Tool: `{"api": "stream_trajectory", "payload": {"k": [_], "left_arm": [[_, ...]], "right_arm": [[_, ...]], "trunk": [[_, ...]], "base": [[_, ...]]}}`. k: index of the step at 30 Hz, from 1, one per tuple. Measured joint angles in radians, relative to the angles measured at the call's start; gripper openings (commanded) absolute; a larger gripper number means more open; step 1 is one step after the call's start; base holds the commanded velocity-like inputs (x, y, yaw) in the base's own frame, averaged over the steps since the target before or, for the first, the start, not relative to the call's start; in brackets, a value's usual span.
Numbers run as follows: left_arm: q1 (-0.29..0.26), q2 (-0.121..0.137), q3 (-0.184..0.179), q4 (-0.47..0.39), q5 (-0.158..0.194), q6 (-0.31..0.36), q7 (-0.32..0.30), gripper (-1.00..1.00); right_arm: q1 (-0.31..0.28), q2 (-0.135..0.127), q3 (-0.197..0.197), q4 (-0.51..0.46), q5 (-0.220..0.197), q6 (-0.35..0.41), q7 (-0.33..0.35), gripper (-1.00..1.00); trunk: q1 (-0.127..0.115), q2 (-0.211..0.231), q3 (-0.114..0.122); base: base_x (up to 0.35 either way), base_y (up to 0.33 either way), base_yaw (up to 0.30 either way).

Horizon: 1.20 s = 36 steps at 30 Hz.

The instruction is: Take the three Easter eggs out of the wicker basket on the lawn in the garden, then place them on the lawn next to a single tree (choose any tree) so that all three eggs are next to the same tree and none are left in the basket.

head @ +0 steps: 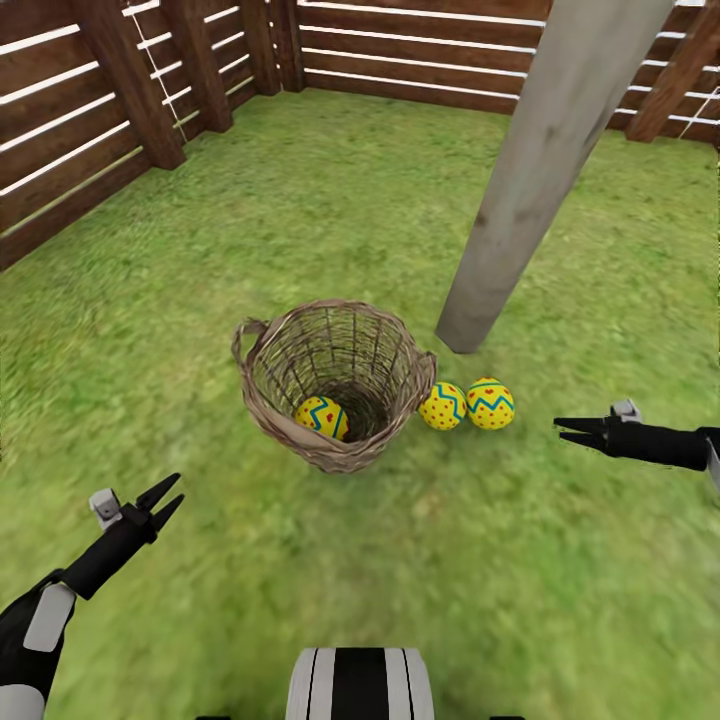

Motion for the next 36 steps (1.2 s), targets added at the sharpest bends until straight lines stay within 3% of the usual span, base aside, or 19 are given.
{"api": "stream_trajectory", "payload": {"k": [7, 8, 10, 12, 13, 15, 17, 18, 21, 29, 34, 36], "left_arm": [[-0.016, 0.000, -0.007, -0.012, -0.002, 0.033, 0.003, 1.00], [-0.025, 0.012, -0.006, -0.025, 0.000, 0.077, 0.003, 1.00], [-0.037, 0.090, 0.001, -0.043, 0.007, 0.195, 0.000, 1.00], [-0.052, 0.140, 0.034, -0.043, 0.068, 0.226, 0.001, 1.00], [-0.057, 0.152, 0.040, -0.044, 0.087, 0.230, 0.002, 1.00], [-0.059, 0.159, 0.044, -0.041, 0.099, 0.232, 0.003, 1.00], [-0.060, 0.166, 0.052, -0.041, 0.103, 0.234, 0.000, 1.00], [-0.060, 0.169, 0.055, -0.040, 0.104, 0.234, 0.000, 1.00], [-0.060, 0.170, 0.054, -0.039, 0.104, 0.234, 0.000, 1.00], [-0.060, 0.170, 0.054, -0.038, 0.104, 0.235, -0.001, 1.00], [-0.060, 0.169, 0.054, -0.037, 0.104, 0.234, -0.001, 1.00], [-0.060, 0.169, 0.054, -0.037, 0.104, 0.234, -0.002, 1.00]], "right_arm": [[0.000, 0.001, -0.001, -0.005, -0.007, 0.037, 0.000, 1.00], [0.000, 0.002, -0.001, -0.005, -0.008, 0.037, 0.000, 1.00], [0.001, 0.016, 0.000, -0.004, -0.005, 0.064, 0.000, 1.00], [-0.001, 0.039, -0.001, -0.024, -0.007, 0.149, -0.001, 1.00], [-0.001, 0.059, 0.000, -0.043, -0.010, 0.166, -0.001, 1.00], [-0.001, 0.103, 0.002, -0.088, -0.009, 0.174, -0.001, 1.00], [0.000, 0.197, 0.004, -0.210, -0.001, 0.179, -0.005, 1.00], [0.000, 0.226, 0.005, -0.278, -0.001, 0.182, -0.010, 1.00], [0.000, 0.249, 0.008, -0.333, 0.000, 0.217, -0.026, 1.00], [0.001, 0.298, 0.033, -0.338, 0.002, 0.221, -0.092, 1.00], [0.001, 0.352, 0.054, -0.339, 0.002, 0.219, -0.189, 1.00], [0.008, 0.386, 0.089, -0.341, 0.002, 0.218, -0.237, 1.00]], "trunk": [[-0.003, 0.002, 0.027], [-0.004, 0.002, 0.031], [-0.005, 0.002, 0.039], [-0.005, 0.003, 0.046], [-0.006, 0.003, 0.050], [-0.007, 0.004, 0.058], [-0.008, 0.004, 0.066], [-0.008, 0.004, 0.070], [-0.009, 0.005, 0.081], [-0.013, 0.007, 0.112], [-0.015, 0.008, 0.132], [-0.016, 0.008, 0.139]], "base": [[0.000, 0.000, 0.000], [0.000, 0.000, 0.000], [0.000, 0.000, 0.000], [0.000, 0.000, 0.000], [0.000, 0.000, 0.000], [0.000, 0.000, 0.000], [0.000, 0.000, 0.000], [0.000, 0.000, 0.000], [0.000, 0.000, 0.000], [0.000, 0.000, 0.000], [0.000, 0.000, 0.000], [0.000, 0.000, 0.000]]}}
